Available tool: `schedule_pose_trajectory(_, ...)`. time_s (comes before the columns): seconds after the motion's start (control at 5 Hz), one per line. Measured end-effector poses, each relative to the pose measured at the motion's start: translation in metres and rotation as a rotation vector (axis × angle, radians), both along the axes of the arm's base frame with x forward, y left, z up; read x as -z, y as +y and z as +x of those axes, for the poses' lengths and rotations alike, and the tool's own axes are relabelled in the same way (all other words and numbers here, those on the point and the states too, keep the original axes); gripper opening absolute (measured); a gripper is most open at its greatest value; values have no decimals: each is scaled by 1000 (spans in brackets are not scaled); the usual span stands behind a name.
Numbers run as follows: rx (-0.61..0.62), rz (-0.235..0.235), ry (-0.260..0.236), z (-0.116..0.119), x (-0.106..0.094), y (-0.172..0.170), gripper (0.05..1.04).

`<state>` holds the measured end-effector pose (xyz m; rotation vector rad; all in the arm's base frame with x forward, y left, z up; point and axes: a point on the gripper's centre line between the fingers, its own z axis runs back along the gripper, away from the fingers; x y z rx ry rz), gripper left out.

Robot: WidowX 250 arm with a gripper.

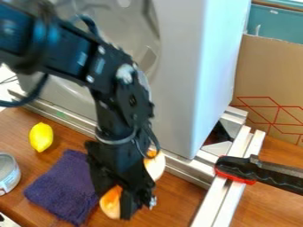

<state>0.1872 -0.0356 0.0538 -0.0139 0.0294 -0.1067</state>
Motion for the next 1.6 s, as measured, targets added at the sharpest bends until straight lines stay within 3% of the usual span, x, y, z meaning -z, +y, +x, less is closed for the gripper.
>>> schedule_pose_trajectory(0.2,-72,21,13,-13,-21,16,695)
schedule_pose_trajectory(0.6,-252,9,-81,-23,-61,64,695)
schedule_pose_trajectory(1.0,-365,-32,-128,14,-61,110,695)
schedule_pose_trajectory(1.2,-389,-114,-162,40,-54,125,695)
schedule_pose_trajectory(1.4,-423,-163,-200,64,-49,135,695)
schedule_pose_trajectory(1.6,-477,-179,-199,87,-44,146,695)
